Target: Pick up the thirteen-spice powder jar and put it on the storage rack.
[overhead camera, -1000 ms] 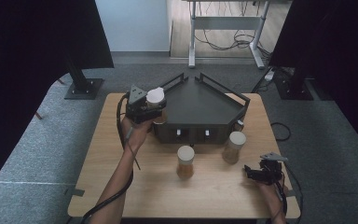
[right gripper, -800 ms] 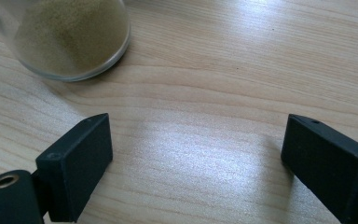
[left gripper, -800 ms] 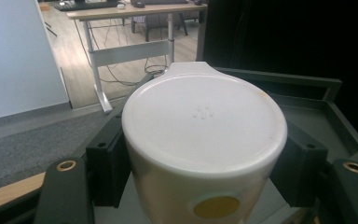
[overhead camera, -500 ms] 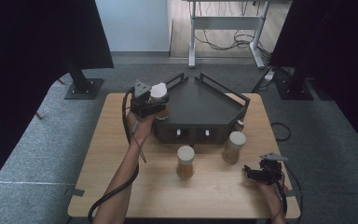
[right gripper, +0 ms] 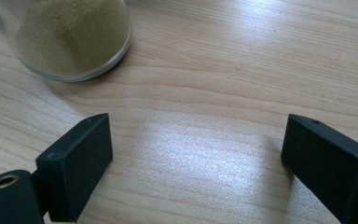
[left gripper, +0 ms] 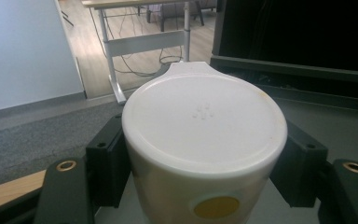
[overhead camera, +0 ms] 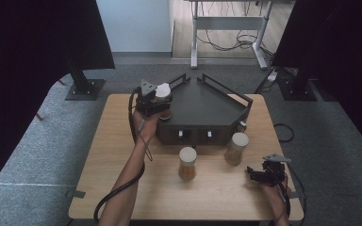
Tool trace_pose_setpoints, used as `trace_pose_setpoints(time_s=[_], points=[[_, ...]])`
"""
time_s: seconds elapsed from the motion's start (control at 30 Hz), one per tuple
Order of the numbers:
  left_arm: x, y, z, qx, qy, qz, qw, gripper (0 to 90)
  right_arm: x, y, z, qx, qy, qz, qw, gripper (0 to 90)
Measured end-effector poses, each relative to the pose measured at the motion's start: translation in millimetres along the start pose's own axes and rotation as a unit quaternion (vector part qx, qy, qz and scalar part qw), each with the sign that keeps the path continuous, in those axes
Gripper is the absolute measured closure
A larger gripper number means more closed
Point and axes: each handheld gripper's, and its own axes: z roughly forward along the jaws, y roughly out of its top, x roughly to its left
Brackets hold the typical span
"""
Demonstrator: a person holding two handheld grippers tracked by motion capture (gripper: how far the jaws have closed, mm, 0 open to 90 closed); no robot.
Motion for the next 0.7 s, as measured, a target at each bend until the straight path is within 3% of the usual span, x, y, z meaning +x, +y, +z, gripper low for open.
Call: trace_pose_setpoints(time_s=[0.37,0.57,0.7], points=[[3.3,5.2,7.5,0.021,-0.003,-0.015,0.9997,30.4,0.0,0.0,0.0,0.000,0.000,-0.001,1.0000,8.1],[2.7,3.8,6.5,0.017,-0.003,-0.007,0.9998,29.7,0.1,0.0,0.0,0.000,0.000,-0.001,1.0000,8.0],[3.1,3.5,5.0,0.011,0.004,0.002,0.9999,19.6,0.1,0.0,0.0,0.000,0.000,-0.001,1.0000,8.0]])
